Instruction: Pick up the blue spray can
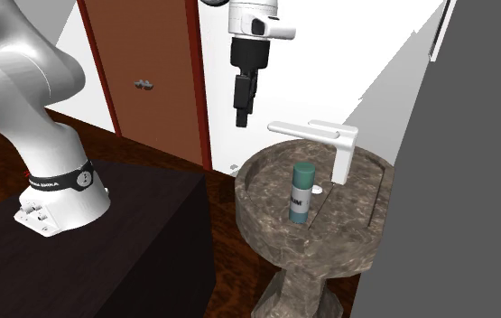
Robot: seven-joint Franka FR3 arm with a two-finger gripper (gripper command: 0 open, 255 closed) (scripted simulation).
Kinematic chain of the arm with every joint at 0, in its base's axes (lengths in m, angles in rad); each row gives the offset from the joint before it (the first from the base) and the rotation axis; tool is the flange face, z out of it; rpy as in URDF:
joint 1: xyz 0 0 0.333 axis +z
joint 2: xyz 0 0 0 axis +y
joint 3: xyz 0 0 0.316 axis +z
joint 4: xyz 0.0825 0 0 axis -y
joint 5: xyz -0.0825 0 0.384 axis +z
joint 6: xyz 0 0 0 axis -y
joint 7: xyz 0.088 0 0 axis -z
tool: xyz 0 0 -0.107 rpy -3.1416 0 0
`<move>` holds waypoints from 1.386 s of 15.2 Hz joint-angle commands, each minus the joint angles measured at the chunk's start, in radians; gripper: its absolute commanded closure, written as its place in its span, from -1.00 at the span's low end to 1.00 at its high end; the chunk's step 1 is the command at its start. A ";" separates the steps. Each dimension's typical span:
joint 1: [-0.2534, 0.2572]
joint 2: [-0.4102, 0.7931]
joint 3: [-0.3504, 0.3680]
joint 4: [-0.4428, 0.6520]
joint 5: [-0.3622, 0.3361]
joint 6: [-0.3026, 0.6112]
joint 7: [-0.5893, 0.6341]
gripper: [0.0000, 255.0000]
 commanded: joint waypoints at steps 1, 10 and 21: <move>0.008 0.066 0.018 0.026 -0.009 0.049 0.022 -1.00; 0.050 0.401 0.060 0.211 -0.112 0.219 0.135 -1.00; 0.150 0.784 0.034 0.537 -0.240 0.292 0.238 -1.00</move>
